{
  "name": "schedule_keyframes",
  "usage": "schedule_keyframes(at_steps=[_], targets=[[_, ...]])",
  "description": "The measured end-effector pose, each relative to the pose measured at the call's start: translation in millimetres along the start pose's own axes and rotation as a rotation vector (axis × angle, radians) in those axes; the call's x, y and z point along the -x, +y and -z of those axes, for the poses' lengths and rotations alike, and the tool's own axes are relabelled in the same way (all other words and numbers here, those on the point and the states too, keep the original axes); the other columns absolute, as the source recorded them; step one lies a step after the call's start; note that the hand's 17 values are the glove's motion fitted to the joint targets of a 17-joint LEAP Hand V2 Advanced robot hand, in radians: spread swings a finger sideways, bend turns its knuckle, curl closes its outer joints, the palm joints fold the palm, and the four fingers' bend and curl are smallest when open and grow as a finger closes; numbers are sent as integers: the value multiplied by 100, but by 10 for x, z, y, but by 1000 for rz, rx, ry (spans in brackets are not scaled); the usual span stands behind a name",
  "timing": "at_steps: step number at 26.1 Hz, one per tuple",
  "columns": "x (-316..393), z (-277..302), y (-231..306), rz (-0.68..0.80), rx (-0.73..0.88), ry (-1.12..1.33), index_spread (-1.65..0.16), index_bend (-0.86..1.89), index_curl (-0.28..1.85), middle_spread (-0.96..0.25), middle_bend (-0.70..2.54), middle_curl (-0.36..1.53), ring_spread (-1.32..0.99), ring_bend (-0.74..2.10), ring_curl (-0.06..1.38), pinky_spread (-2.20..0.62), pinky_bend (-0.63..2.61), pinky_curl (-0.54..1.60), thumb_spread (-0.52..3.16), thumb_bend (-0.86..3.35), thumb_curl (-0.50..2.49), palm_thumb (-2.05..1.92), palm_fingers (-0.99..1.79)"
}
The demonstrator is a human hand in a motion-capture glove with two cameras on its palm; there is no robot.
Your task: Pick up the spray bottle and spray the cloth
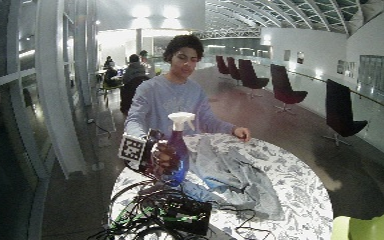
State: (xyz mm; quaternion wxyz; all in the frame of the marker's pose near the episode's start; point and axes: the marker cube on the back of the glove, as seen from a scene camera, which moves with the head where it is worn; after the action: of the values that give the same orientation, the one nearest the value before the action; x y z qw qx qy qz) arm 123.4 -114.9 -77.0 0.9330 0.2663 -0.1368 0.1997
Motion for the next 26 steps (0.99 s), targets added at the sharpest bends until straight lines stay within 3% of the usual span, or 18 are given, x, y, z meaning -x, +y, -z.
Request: schedule_keyframes(at_steps=[13, 26], targets=[[502, 32, -121, -157, 455, 410, -29, 8, 19, -5, 30, 39, -1, 58, 36, 20, 40, 35, 84, -1, 52, 99, 91], [597, -160, -237, -226, 544, 703, -29, 7, 17, -4, 29, 40, 0, 59, 36, 19, 40, 35, 82, -2, 56, 99, 92]])
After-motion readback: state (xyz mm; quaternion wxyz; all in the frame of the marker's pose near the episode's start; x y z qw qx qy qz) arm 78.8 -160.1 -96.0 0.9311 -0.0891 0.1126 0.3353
